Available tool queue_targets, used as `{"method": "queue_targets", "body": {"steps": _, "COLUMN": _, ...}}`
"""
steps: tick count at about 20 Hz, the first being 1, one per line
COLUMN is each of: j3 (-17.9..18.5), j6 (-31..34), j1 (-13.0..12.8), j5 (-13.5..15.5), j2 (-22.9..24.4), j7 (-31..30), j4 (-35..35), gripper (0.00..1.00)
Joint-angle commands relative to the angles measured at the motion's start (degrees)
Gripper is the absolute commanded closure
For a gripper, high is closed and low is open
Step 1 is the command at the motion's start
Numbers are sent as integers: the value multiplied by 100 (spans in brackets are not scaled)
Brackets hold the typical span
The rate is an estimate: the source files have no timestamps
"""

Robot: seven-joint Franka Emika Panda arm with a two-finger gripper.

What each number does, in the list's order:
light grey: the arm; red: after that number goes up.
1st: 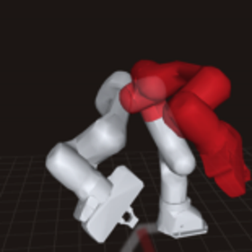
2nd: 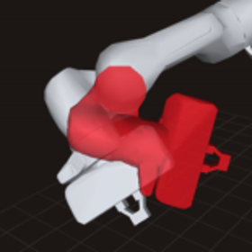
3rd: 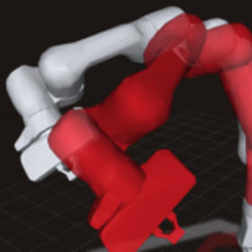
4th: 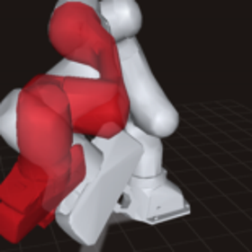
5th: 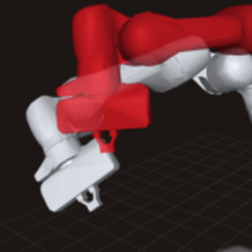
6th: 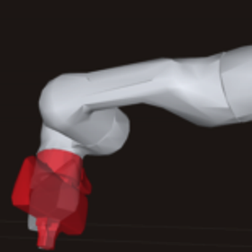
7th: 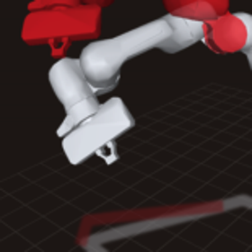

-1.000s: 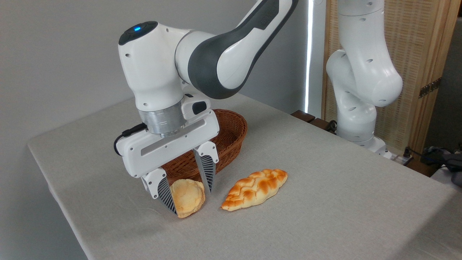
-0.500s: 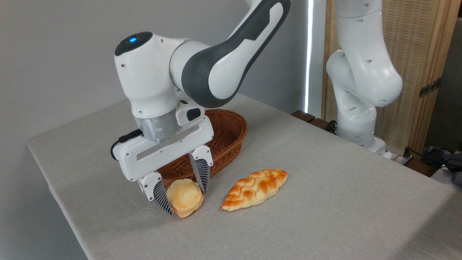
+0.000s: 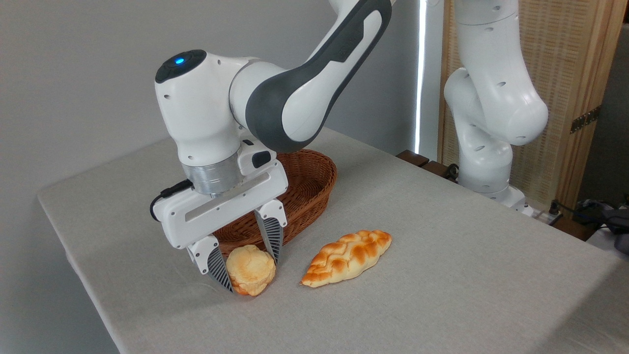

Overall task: Put bread into the basket
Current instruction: 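Close the gripper fingers around the small round bun, then lift the bun and carry it over the wicker basket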

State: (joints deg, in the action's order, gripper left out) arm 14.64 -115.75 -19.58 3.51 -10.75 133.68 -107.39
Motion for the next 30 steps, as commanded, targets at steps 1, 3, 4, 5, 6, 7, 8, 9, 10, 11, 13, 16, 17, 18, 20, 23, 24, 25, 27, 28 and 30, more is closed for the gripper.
{"method": "queue_targets", "body": {"steps": 1, "j3": 57, "j6": -35, "j1": 24, "j5": 97, "j2": 38, "j7": 61, "j4": 8, "gripper": 75}}
{"method": "queue_targets", "body": {"steps": 3, "j3": 65, "j6": -18, "j1": 24, "j5": 97, "j2": 55, "j7": 61, "j4": 8, "gripper": 75}}
{"method": "queue_targets", "body": {"steps": 4, "j3": 65, "j6": -18, "j1": 16, "j5": 89, "j2": 64, "j7": 61, "j4": 8, "gripper": 76}}
{"method": "queue_targets", "body": {"steps": 5, "j3": 65, "j6": -18, "j1": 24, "j5": 89, "j2": 64, "j7": 61, "j4": 8, "gripper": 75}}
{"method": "queue_targets", "body": {"steps": 6, "j3": 65, "j6": -18, "j1": 16, "j5": 89, "j2": 64, "j7": 61, "j4": 8, "gripper": 75}}
{"method": "queue_targets", "body": {"steps": 7, "j3": 65, "j6": -9, "j1": 16, "j5": 89, "j2": 64, "j7": 61, "j4": 8, "gripper": 75}}
{"method": "queue_targets", "body": {"steps": 8, "j3": 65, "j6": -9, "j1": 16, "j5": 89, "j2": 64, "j7": 61, "j4": 8, "gripper": 75}}
{"method": "queue_targets", "body": {"steps": 9, "j3": 65, "j6": -9, "j1": 16, "j5": 89, "j2": 73, "j7": 70, "j4": 8, "gripper": 75}}
{"method": "queue_targets", "body": {"steps": 10, "j3": 74, "j6": -9, "j1": 24, "j5": 89, "j2": 90, "j7": 70, "j4": 16, "gripper": 75}}
{"method": "queue_targets", "body": {"steps": 11, "j3": 92, "j6": -9, "j1": 24, "j5": 89, "j2": 108, "j7": 70, "j4": 25, "gripper": 75}}
{"method": "queue_targets", "body": {"steps": 13, "j3": 153, "j6": -9, "j1": 33, "j5": 80, "j2": 187, "j7": 62, "j4": 43, "gripper": 75}}
{"method": "queue_targets", "body": {"steps": 16, "j3": 443, "j6": 17, "j1": 33, "j5": 97, "j2": 327, "j7": 70, "j4": 43, "gripper": 73}}
{"method": "queue_targets", "body": {"steps": 17, "j3": 452, "j6": 61, "j1": 33, "j5": 97, "j2": 362, "j7": 70, "j4": 43, "gripper": 73}}
{"method": "queue_targets", "body": {"steps": 18, "j3": 461, "j6": 70, "j1": 33, "j5": 97, "j2": 389, "j7": 44, "j4": 43, "gripper": 73}}
{"method": "queue_targets", "body": {"steps": 20, "j3": 443, "j6": 88, "j1": 25, "j5": 167, "j2": 407, "j7": 18, "j4": 43, "gripper": 73}}
{"method": "queue_targets", "body": {"steps": 23, "j3": 443, "j6": 333, "j1": 24, "j5": 693, "j2": 538, "j7": -157, "j4": 43, "gripper": 73}}
{"method": "queue_targets", "body": {"steps": 24, "j3": 435, "j6": 395, "j1": 16, "j5": 817, "j2": 643, "j7": -350, "j4": 43, "gripper": 73}}
{"method": "queue_targets", "body": {"steps": 25, "j3": 400, "j6": 456, "j1": 16, "j5": 870, "j2": 722, "j7": -621, "j4": 43, "gripper": 73}}
{"method": "queue_targets", "body": {"steps": 27, "j3": 373, "j6": 632, "j1": -37, "j5": 889, "j2": 863, "j7": -1053, "j4": 60, "gripper": 73}}
{"method": "queue_targets", "body": {"steps": 28, "j3": 364, "j6": 728, "j1": -37, "j5": 897, "j2": 881, "j7": -1090, "j4": 78, "gripper": 73}}
{"method": "queue_targets", "body": {"steps": 30, "j3": 312, "j6": 852, "j1": -37, "j5": 1046, "j2": 995, "j7": -1134, "j4": 87, "gripper": 73}}
